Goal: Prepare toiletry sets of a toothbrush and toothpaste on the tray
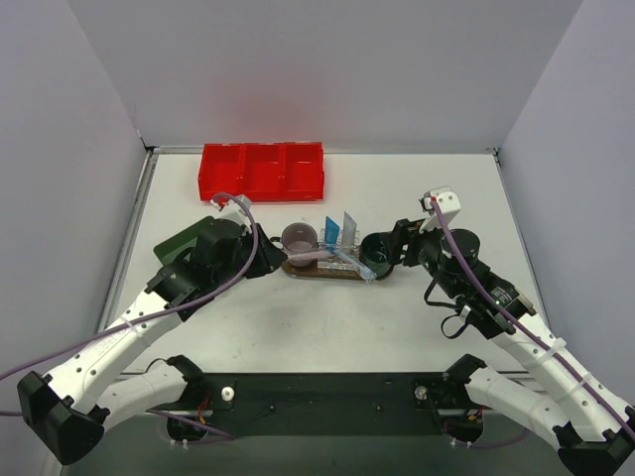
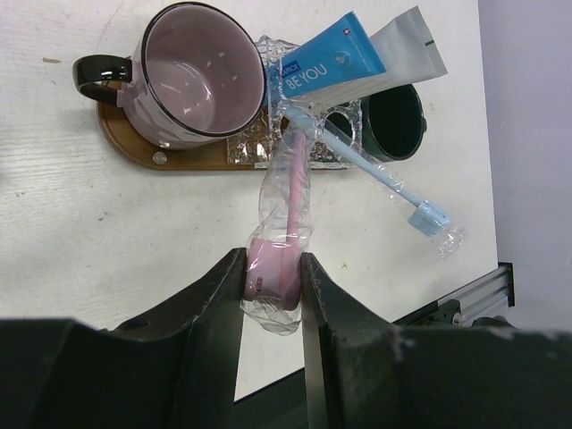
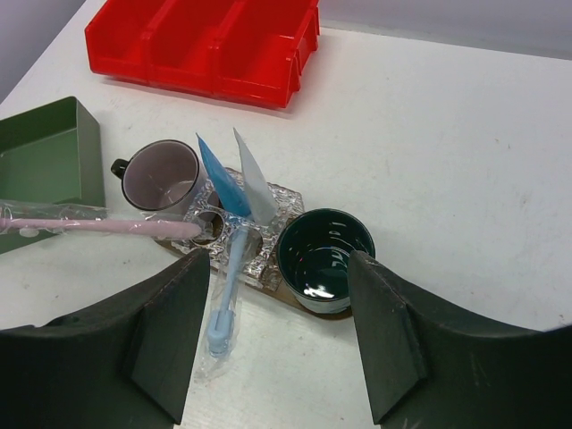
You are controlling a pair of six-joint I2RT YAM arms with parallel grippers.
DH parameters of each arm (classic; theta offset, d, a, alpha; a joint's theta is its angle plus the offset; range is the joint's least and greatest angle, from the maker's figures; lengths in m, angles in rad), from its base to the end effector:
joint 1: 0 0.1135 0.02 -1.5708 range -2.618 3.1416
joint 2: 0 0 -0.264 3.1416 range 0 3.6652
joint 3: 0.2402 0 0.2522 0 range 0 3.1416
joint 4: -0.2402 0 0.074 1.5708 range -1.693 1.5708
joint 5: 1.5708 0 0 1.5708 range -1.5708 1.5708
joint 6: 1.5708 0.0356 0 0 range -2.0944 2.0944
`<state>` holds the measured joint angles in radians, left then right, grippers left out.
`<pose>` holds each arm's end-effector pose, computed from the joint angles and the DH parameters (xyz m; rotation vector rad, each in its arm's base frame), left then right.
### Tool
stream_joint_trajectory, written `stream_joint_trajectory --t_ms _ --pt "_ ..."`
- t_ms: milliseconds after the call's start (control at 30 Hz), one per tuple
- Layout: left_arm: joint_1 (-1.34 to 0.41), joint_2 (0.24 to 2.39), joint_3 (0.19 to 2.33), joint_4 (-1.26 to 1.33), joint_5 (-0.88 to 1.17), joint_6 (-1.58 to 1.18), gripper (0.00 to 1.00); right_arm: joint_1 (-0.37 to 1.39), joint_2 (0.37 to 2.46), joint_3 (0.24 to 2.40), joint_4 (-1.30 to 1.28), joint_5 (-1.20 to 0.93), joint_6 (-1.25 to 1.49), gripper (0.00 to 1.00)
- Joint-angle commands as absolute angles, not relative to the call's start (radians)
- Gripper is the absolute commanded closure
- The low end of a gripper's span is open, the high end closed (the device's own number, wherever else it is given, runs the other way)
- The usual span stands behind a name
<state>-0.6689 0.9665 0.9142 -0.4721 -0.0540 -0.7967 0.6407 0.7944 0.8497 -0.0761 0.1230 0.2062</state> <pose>0.1680 -0.1303 0.3230 -0.1750 2.1973 -0.8062 0.1514 0.1074 0.3730 -0.2533 1.5999 0.5599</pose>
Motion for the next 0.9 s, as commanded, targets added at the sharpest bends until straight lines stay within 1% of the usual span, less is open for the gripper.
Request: stream_joint_trajectory --t_ms 0,867 --pt "-0.683 0.98 0.976 -0.414 -0.089 -0.767 1.0 0.635 0.779 0.844 -0.058 0.124 0.201 0.42" --pt "-0.698 1.088 0.993 -0.367 -0.092 -0.723 1.0 0.635 0.781 0.841 -0.066 0.135 0.193 0.42"
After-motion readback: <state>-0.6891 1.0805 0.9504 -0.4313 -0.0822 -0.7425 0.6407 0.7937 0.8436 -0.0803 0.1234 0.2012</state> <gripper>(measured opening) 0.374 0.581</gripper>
